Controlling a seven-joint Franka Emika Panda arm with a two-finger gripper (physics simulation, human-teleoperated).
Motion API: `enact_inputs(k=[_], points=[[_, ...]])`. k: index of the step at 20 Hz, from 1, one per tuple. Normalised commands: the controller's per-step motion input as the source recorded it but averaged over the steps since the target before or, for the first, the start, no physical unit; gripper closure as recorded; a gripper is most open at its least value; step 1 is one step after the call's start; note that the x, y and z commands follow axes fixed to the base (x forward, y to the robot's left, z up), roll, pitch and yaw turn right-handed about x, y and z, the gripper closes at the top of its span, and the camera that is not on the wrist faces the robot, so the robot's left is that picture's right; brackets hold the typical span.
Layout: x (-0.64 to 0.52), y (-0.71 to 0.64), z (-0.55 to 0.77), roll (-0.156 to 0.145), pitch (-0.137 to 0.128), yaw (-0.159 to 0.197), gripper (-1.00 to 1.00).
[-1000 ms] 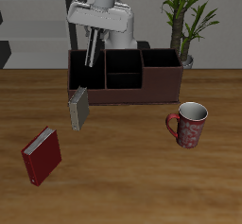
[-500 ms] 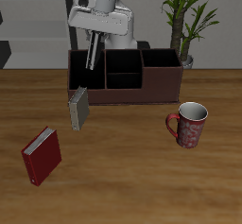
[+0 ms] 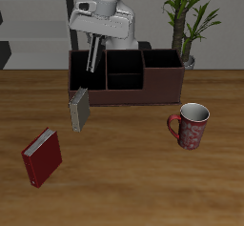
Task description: Place the striped book into the back desk caddy's left compartment
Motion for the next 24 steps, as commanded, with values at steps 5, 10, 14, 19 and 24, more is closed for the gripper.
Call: enact_inputs(k=[5,10,14,19,24], points=[[0.01,-0.06,-0.10,-0.011,0.018,-0.011,1.00],[0.04,-0.03,-0.13,-0.006,0.017,-0.002,1.00],[0.05,0.00,-0.12,-0.003,0.025,-0.007,1.00],[0.04,0.01,-0.11,0.008,0.018,-0.008,1.00],[0.03,0.01,-0.12,0.007,0.022,-0.008,1.00]])
